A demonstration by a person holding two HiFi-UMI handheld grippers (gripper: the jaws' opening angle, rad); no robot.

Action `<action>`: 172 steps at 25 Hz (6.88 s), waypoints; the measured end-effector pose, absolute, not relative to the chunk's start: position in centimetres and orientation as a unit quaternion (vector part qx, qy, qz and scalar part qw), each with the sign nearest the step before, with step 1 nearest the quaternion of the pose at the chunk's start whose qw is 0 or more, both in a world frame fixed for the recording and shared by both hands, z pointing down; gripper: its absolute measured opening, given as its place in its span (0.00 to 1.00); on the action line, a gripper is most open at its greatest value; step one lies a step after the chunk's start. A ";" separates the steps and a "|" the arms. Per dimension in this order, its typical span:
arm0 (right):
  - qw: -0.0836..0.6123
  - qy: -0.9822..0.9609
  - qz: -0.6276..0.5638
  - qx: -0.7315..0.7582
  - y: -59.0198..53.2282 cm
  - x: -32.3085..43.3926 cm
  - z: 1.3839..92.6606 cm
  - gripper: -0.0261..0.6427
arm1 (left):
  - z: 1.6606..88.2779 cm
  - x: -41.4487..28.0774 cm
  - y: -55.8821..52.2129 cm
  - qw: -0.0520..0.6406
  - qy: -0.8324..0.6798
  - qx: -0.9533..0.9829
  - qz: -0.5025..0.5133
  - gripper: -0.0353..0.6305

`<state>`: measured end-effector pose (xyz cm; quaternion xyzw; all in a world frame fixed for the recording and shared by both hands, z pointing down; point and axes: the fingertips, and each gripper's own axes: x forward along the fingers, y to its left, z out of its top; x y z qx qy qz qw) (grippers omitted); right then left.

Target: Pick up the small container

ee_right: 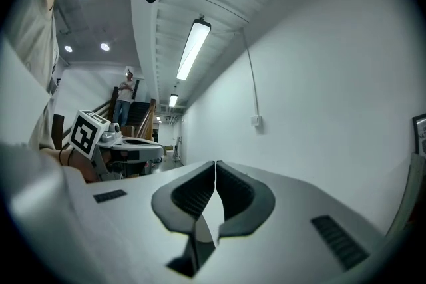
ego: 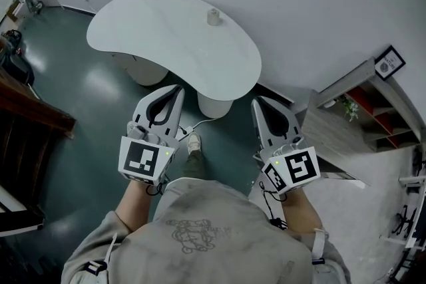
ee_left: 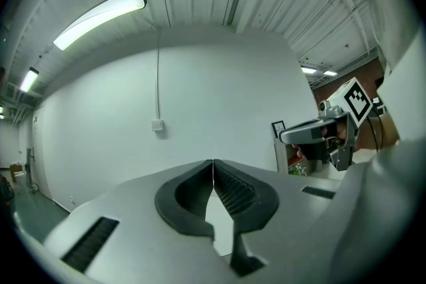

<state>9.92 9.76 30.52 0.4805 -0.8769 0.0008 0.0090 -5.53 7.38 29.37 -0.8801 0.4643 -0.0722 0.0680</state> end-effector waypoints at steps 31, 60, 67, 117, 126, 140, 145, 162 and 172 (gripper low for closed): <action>0.033 -0.871 -0.001 0.491 -19.4 3.3 26.9 0.08 | 29.9 -10.2 -20.8 0.010 0.427 -0.902 -0.066 0.08; -0.019 -0.904 -0.022 0.426 -36.8 6.7 26.9 0.09 | 28.9 -8.0 -32.4 0.028 0.533 -0.842 -0.082 0.08; -0.018 -0.911 -0.016 0.412 -43.3 5.6 28.2 0.28 | 29.8 -8.0 -37.1 0.045 0.532 -0.841 -0.085 0.08; 0.182 -0.886 0.120 0.410 -57.5 -0.1 68.1 0.54 | 56.6 -6.1 -46.7 -0.054 0.487 -0.860 -0.145 0.08; 0.200 -0.879 0.126 0.413 -56.3 0.3 67.8 0.54 | 56.1 -6.3 -45.5 -0.049 0.492 -0.857 -0.145 0.08; 0.166 -0.892 0.086 0.411 -51.2 0.5 53.4 0.54 | 46.8 -7.0 -43.4 -0.018 0.492 -0.859 -0.139 0.08; 0.163 -0.890 0.076 0.419 -48.8 1.6 47.2 0.54 | 42.1 -6.8 -41.8 0.009 0.491 -0.861 -0.136 0.08; 0.129 -0.917 0.023 0.377 -34.3 3.2 32.6 0.54 | 30.2 -5.0 -32.6 0.077 0.473 -0.873 -0.094 0.08; 0.138 -0.923 0.034 0.356 -27.4 4.3 32.9 0.54 | 28.6 -3.0 -26.4 0.100 0.458 -0.879 -0.084 0.08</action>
